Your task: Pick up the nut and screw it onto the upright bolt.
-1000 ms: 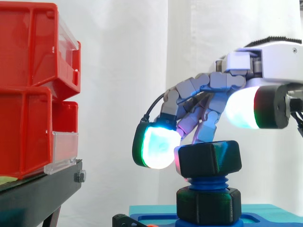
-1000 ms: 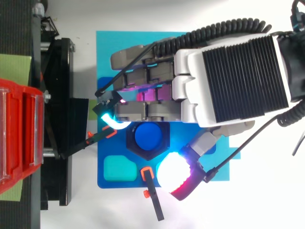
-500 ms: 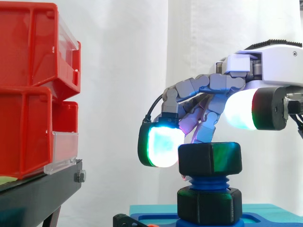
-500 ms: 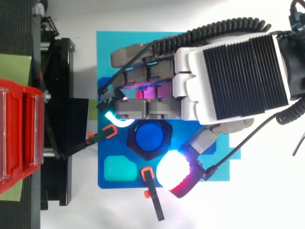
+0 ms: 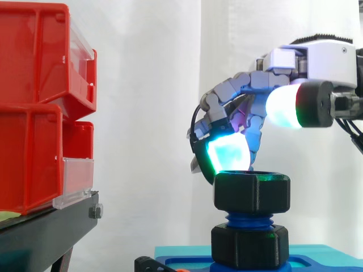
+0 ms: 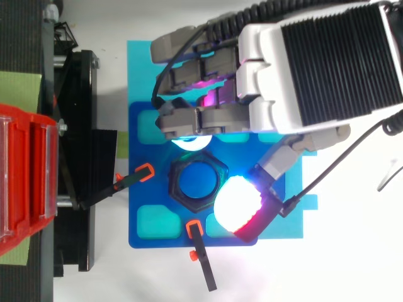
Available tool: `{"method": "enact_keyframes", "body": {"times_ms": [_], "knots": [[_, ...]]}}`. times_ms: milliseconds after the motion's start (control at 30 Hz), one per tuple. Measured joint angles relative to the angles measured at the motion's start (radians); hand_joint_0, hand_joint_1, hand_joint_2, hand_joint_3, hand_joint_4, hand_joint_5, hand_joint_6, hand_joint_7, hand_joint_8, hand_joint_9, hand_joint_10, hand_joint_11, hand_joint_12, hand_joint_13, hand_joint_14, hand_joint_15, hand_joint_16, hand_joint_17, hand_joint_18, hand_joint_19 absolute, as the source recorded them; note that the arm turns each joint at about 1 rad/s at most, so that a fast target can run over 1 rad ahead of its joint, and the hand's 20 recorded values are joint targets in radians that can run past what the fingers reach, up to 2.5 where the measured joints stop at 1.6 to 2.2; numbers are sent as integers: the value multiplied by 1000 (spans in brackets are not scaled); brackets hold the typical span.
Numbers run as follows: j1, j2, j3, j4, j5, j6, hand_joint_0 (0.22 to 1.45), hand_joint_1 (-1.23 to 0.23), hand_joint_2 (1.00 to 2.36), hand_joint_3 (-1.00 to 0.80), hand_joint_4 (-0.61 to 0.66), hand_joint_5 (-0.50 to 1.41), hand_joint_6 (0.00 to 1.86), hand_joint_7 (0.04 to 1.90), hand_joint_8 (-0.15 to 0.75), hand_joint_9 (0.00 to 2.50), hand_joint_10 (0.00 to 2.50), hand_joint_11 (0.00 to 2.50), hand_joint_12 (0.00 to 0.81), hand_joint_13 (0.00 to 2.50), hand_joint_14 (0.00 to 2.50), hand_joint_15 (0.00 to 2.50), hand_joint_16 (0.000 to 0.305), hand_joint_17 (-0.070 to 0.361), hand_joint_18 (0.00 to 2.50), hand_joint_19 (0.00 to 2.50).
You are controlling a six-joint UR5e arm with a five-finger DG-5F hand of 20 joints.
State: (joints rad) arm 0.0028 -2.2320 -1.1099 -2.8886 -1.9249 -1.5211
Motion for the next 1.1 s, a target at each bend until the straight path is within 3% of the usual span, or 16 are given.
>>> {"method": "enact_keyframes", "body": {"times_ms": [33, 67, 133, 333, 633, 900, 1100], "knots": [[-2, 0, 8, -9, -2, -1, 524, -203, 1000, -500, 144, 23, 532, 1450, 231, 1331, 3, 88, 144, 875, 0, 0, 14, 33, 602, 121], [-5, 0, 18, -20, -5, -1, 524, -202, 1000, -500, 151, 23, 500, 1492, 226, 1305, 2, 76, 147, 869, 0, 0, 15, 33, 599, 125], [-8, 0, 32, -32, -6, -2, 516, -189, 1000, -500, 204, -46, 505, 1169, 206, 1174, 4, 79, 176, 750, 0, 0, 19, 43, 480, 119], [-7, -1, 54, -35, -8, -2, 507, -170, 1000, -500, 226, -80, 504, 926, 197, 1108, 0, 32, 186, 679, 0, 0, 22, 50, 401, 121], [2, -1, 38, -3, -7, 10, 499, -154, 1000, -500, 199, -104, 503, 775, 193, 993, 0, 0, 202, 613, 0, 0, 24, 54, 338, 96], [20, -1, 32, -2, -2, 9, 497, -146, 1000, -500, 200, -111, 502, 711, 192, 945, 0, 0, 204, 585, 0, 0, 25, 55, 302, 83], [28, -2, -15, 28, -2, 10, 497, -145, 1000, -500, 203, -113, 502, 708, 193, 934, 0, 0, 205, 578, 0, 0, 25, 56, 296, 75]]}}
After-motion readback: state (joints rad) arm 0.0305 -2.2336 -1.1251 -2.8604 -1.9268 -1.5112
